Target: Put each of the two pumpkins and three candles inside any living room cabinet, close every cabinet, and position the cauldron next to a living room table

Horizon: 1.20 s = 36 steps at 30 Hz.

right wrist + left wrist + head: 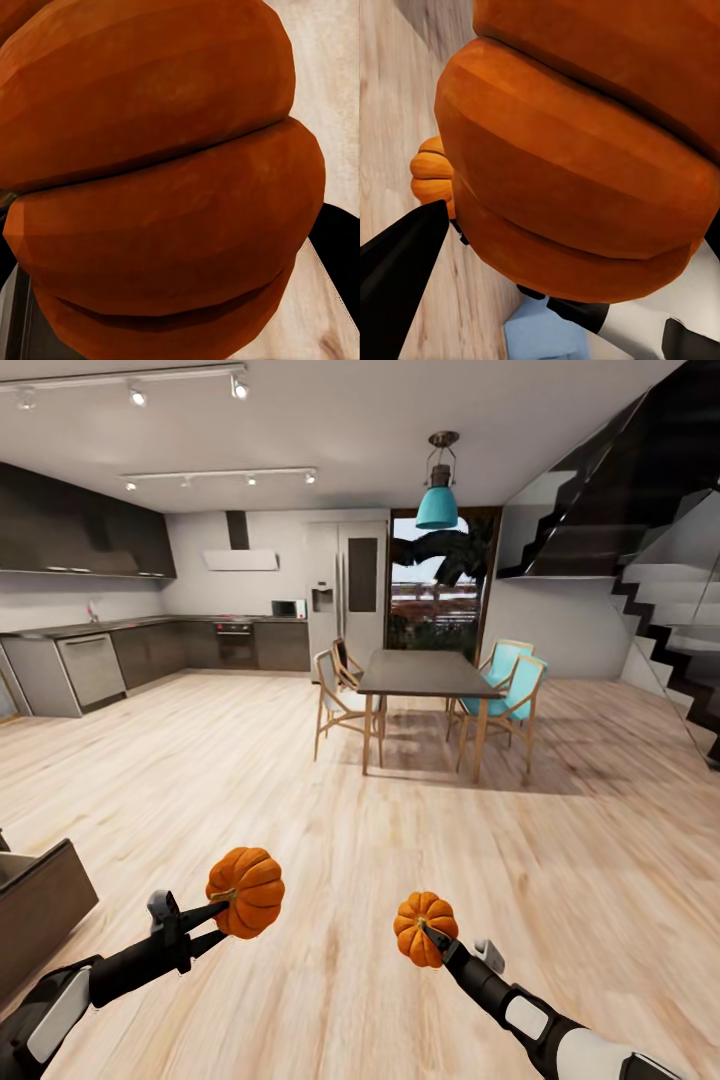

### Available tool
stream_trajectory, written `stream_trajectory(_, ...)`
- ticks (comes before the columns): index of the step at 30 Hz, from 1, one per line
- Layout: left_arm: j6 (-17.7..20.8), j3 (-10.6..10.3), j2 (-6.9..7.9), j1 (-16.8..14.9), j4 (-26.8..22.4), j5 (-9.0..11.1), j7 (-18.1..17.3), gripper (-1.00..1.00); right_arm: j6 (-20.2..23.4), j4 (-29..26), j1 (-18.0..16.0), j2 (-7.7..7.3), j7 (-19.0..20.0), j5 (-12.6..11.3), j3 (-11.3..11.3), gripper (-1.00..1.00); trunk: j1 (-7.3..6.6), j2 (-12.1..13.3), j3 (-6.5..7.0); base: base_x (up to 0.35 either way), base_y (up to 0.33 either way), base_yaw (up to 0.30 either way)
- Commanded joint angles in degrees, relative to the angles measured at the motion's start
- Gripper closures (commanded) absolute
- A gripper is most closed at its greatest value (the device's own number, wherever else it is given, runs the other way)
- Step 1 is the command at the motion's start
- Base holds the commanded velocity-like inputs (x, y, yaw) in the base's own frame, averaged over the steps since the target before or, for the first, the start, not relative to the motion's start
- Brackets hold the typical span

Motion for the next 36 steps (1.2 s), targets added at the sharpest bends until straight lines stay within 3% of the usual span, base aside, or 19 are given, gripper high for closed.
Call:
stream_trajectory(1, 0.6, 0.1, 0.01, 0.0, 0.0, 0.5, 0.0, 1.00, 0.3, 0.0, 0.0, -0.01, 0.1, -0.7, 0.0, 1.00, 0.02, 0.0, -0.05, 0.309, -0.102, 0.000)
stream_trajectory(36, 0.6, 0.0, -0.08, -0.1, 0.1, 0.5, 0.0, 1.00, -1.0, 0.0, 0.0, -0.01, -0.2, -0.7, 0.0, 1.00, 0.02, 0.0, -0.05, 0.309, -0.104, 0.001)
